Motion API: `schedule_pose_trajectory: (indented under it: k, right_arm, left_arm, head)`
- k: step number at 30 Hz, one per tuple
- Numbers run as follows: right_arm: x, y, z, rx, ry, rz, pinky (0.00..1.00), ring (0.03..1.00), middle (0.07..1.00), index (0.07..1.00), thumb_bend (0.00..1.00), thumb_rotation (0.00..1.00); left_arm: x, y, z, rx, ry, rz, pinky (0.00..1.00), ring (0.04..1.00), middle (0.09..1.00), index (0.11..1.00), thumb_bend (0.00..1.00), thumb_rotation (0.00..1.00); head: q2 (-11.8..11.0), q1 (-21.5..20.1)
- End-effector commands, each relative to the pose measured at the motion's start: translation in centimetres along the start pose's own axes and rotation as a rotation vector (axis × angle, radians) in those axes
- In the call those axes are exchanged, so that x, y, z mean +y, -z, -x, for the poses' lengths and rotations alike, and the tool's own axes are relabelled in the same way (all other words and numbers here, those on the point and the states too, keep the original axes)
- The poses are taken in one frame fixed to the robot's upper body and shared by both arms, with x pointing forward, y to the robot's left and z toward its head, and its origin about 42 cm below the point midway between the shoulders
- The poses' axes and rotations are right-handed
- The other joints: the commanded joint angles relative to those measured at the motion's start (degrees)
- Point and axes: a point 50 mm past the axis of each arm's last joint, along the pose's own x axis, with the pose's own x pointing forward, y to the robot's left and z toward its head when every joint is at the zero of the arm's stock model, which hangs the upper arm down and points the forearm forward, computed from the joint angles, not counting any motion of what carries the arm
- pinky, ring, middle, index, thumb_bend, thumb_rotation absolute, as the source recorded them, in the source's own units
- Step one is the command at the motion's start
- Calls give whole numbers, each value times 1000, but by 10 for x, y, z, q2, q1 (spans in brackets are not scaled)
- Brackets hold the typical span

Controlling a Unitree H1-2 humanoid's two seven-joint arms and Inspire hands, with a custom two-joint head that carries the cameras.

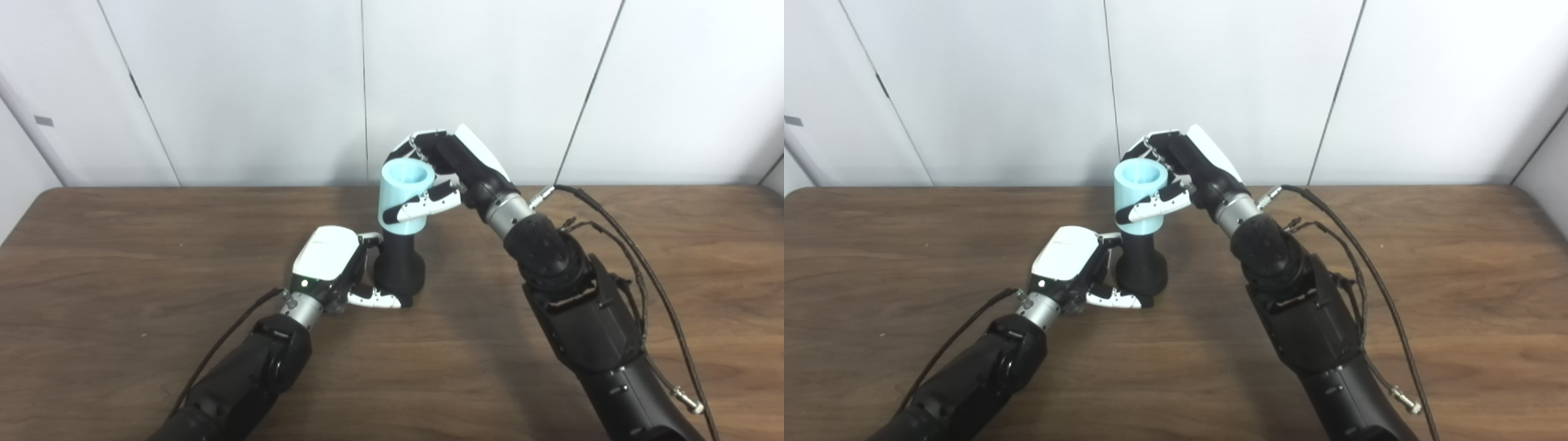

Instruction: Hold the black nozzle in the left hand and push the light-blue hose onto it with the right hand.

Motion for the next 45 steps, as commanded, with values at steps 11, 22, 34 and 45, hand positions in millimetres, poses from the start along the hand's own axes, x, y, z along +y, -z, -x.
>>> schedule_pose_trajectory:
  k: [11,22,34,45]
  right_arm:
    - [-17,-22,-8,2,-27,94,342,407,477,535,514,0]
    - [-43,-29,-4,-27,-17,111,303,389,473,542,512,0]
    - [-50,-33,-3,-53,-4,107,308,403,463,529,516,0]
    - [-40,-36,-4,-70,0,88,331,414,476,518,517,0]
  left_arm:
    - [-79,-21,54,-30,360,11,281,374,447,538,495,0]
    - [-77,-18,55,-17,357,28,255,362,447,543,493,0]
    - [-78,-18,54,-26,364,17,250,357,448,544,493,0]
    - [-78,-19,55,-18,361,28,250,361,441,541,494,0]
  head:
    - [2,-1]
    - [7,0]
    - [8,1]
    - [12,0]
